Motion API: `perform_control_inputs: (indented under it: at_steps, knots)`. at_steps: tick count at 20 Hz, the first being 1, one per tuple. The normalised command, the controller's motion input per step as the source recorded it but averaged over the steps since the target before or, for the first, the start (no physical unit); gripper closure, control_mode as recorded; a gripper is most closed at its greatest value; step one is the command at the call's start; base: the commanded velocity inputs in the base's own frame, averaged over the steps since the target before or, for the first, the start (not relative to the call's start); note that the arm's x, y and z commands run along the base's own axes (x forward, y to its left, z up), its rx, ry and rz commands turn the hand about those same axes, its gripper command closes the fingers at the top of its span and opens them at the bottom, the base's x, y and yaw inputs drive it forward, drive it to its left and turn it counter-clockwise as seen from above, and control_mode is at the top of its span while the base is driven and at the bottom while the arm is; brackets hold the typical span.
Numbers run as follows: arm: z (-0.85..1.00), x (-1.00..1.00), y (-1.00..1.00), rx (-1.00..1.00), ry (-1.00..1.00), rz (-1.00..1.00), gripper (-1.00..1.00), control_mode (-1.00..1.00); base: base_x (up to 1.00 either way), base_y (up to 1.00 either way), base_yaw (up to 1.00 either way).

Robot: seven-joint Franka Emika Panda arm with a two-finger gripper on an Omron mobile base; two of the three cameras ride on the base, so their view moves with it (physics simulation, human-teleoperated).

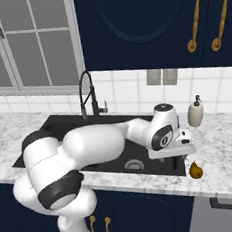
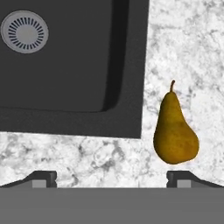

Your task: Put the colander in the sink, put the pear in the colander, and turn on the sink faucet and pour water over the colander.

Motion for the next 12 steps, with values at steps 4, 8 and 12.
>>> perform_control_inputs:
  at_steps: [4,8,12]
  knots:
    - [-0.05,0.0,-0.54,0.01,0.0,0.0,-1.0,-1.0,0.0,0.0,0.0]
    - [-0.02,0.0,-0.43,0.03,0.0,0.0,-1.0,-1.0,0.0,0.0,0.0]
    - [-0.03,0.01,-0.25,0.0,0.0,0.0,-1.0,-1.0,0.0,0.0,0.0]
